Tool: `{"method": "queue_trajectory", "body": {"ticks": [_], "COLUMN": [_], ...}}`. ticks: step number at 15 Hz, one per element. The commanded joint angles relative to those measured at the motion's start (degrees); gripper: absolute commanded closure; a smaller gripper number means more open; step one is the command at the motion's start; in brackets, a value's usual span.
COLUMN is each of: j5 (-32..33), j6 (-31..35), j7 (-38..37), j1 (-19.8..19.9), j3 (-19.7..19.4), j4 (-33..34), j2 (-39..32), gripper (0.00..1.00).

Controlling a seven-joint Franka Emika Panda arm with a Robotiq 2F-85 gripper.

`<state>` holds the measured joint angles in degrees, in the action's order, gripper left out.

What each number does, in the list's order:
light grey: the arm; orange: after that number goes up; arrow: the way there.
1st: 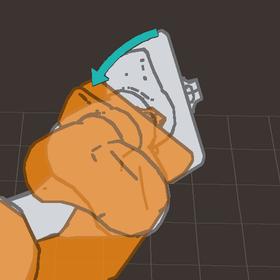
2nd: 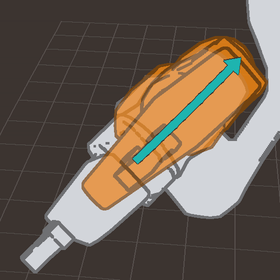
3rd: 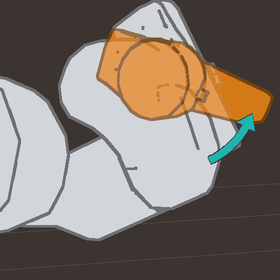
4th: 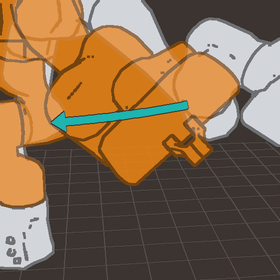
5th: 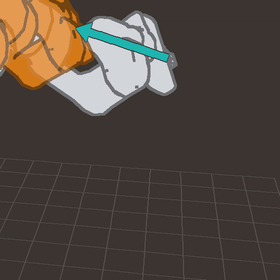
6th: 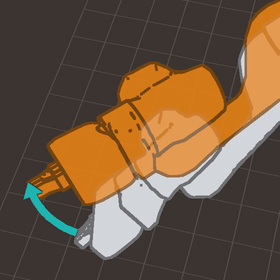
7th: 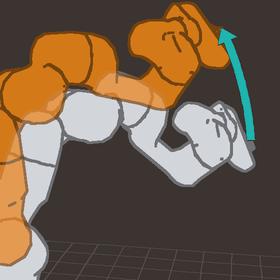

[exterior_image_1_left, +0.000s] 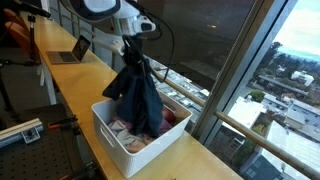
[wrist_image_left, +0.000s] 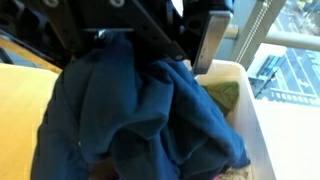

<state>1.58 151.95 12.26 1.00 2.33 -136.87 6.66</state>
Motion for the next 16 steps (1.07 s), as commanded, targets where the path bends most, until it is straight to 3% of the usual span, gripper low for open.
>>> {"method": "queue_trajectory", "body": {"ticks": [1,6,10,13,16], "j5": [-2.03,-1.31,1.05,1.87,3.28], "j6": [-5.91,-11.45,-13.83,-14.15,-13.87], "j7": [1.76,-1.23,-7.86,-10.04,-10.15], "j1": [-5.18,-14.7,-19.94,-21.2,-20.53], "j3": [1.28,7.92,16.41,19.56,19.7], "j4": [1.71,5.46,9.91,11.69,11.72], "j2": [8.57,12.12,9.38,6.83,4.82], "gripper": [1.0,1.0,1.0,1.0,1.0]}}
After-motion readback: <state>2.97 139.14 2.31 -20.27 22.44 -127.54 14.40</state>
